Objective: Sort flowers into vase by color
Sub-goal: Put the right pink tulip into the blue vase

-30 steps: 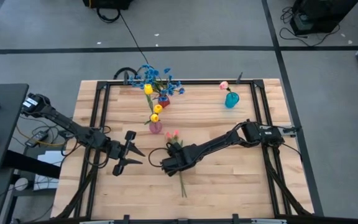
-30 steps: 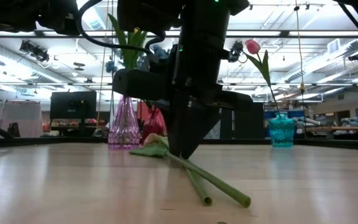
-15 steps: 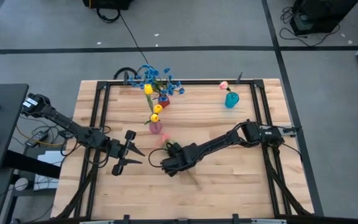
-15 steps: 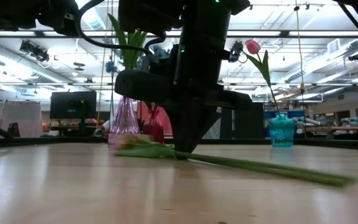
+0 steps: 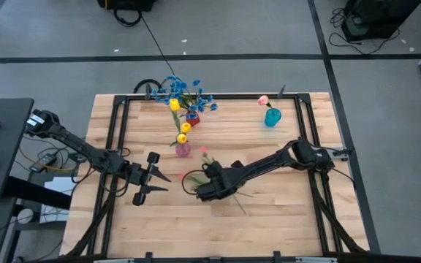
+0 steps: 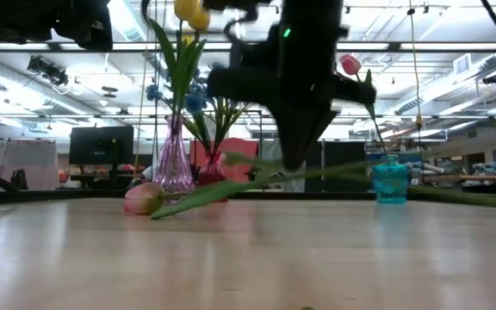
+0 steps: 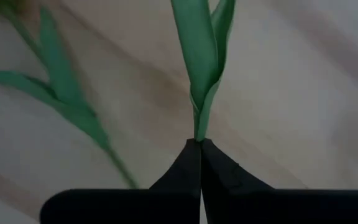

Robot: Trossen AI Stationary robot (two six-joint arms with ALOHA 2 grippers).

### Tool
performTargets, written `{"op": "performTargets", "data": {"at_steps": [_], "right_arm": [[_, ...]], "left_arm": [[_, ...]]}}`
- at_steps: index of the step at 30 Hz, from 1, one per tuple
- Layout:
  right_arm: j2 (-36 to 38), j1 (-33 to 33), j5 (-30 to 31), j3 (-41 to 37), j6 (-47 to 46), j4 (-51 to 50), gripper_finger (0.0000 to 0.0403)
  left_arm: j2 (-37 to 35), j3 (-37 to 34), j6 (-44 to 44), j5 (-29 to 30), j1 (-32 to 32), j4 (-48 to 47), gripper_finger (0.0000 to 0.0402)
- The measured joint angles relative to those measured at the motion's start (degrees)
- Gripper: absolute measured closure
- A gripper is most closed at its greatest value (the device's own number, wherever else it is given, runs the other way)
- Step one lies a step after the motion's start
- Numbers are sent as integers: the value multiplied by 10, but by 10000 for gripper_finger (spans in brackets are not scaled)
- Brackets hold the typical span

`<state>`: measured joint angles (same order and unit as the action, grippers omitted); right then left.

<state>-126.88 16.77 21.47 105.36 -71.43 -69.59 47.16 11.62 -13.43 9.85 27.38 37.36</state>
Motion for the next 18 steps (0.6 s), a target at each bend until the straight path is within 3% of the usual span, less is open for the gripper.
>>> {"op": "performTargets", "data": {"at_steps": [12,18], "right_arm": [[100,54,71,2,-93,-153,398],[147,96,178,-5,-153,-201,398]], "left_arm": [[0,0,3,0,0,0,254],[0,0,3,0,0,-1,254]]}}
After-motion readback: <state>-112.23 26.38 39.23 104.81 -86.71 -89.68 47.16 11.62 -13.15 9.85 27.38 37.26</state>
